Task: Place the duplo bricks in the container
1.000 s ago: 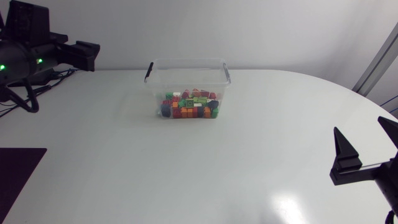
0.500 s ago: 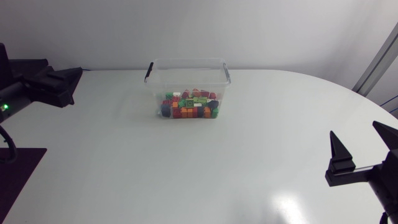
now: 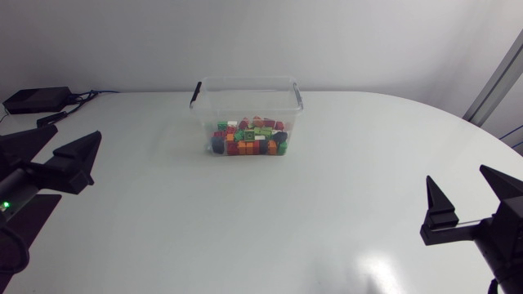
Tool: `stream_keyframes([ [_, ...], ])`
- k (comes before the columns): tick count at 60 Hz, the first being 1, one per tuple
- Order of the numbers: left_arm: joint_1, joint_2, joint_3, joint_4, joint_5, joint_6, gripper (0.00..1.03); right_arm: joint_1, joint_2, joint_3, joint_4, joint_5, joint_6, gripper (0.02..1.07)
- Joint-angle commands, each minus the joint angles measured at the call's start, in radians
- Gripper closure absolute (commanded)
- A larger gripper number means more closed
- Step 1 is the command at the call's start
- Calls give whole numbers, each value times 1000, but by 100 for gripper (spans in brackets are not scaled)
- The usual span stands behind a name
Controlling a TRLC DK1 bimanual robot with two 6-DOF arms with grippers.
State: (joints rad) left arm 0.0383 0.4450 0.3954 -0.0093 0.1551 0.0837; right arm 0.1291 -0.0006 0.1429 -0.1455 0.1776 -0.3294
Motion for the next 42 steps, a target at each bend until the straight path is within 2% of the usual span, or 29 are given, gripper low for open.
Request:
stream_keyframes([
  [1, -2, -47, -57, 0, -11, -32, 6, -16, -4, -37, 23, -16, 53, 7],
  [42, -38, -442, -393, 9, -154, -83, 10, -128, 1, -142, 145, -176, 327, 7],
])
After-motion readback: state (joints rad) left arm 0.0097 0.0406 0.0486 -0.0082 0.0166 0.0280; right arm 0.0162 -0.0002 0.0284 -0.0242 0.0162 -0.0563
